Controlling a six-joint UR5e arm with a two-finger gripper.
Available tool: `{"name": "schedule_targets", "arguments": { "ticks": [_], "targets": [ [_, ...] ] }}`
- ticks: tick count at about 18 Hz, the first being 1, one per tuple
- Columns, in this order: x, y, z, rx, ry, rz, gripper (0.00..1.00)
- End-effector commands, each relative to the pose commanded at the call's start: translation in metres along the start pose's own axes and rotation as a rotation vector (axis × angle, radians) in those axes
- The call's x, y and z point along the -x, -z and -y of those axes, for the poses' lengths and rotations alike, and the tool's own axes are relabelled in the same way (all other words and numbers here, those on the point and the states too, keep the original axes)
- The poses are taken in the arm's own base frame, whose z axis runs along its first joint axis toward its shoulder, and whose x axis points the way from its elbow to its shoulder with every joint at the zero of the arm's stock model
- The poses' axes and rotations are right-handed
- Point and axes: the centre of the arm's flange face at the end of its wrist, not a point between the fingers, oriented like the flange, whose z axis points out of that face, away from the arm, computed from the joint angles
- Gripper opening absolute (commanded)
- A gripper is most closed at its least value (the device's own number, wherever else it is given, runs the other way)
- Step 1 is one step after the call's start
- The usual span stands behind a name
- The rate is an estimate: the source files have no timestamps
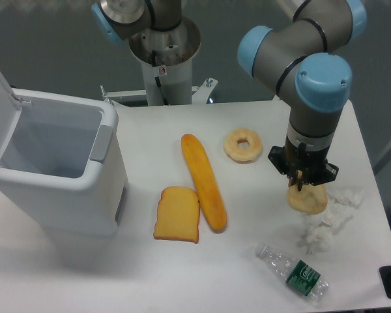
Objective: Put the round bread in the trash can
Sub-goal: 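Carry the grasped round bread over to the white trash can opening, then open the gripper to drop the round bread into the trash can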
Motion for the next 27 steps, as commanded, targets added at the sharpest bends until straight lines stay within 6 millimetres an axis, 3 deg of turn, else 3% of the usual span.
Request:
{"name": "schedule_targets", "arguments": {
  "ticks": [2,5,7,14,17,20,27],
  "targets": [
    [-0.011,0.003,0.009,-0.005,-0.014,-0.007,0.0],
    [-0.041,0.041,0.019,-0.032,0.002,-0.015,0.0],
    [-0.072,0.052,0.032,-0.083,-0.005,-0.073,0.0],
    [-0.193,0.151,0.038,-0.331,-0.069,-0.103,0.0],
    [-0.232,0.179,0.045,-0.392,-0.046,-0.124,0.0],
    [-0.267,0.201,0.051,-0.421,-0.051,-0.129,0.0],
    [-0.332,0.212,0.082,-0.461,0.009,-0.23,0.03]
  ]
}}
